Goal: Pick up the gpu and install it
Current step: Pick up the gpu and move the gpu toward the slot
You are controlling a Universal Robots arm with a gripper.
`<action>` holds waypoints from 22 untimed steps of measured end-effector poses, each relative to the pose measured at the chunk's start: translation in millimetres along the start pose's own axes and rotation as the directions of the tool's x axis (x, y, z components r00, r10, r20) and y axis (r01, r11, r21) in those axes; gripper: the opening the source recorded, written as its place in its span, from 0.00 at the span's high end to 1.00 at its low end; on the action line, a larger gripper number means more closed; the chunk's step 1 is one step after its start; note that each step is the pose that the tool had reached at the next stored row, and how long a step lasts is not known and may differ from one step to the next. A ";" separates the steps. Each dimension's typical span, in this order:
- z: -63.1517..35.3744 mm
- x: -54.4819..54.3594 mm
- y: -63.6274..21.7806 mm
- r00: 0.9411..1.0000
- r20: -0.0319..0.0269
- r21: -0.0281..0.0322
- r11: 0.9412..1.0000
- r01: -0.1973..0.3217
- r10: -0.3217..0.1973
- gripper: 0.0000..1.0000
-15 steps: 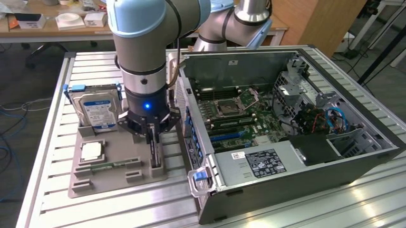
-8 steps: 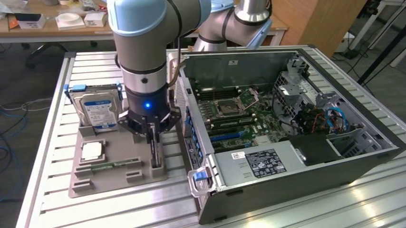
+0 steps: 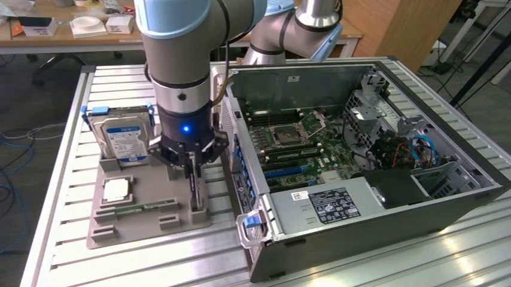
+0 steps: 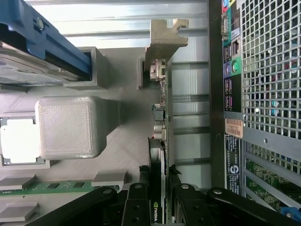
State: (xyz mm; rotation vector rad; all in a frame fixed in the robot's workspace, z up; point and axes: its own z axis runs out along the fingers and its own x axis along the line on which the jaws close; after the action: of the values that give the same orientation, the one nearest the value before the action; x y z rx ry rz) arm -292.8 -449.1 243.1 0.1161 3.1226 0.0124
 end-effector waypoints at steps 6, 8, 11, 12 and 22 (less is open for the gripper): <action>-6.6 -0.2 0.1 1.000 0.000 0.000 1.000 0.000 0.000 0.74; -9.1 -0.2 0.1 1.000 0.000 0.000 1.000 0.000 0.000 0.74; -13.6 -0.3 0.1 1.000 0.000 0.000 1.000 0.000 0.000 0.74; -15.2 -0.3 0.1 1.000 0.000 0.000 1.000 0.000 0.000 0.74; -29.9 -0.6 0.3 1.000 0.000 0.000 1.000 0.000 0.000 0.74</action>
State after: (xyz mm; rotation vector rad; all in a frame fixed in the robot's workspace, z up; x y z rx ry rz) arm -292.7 -449.1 273.0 0.1161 3.1226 0.0122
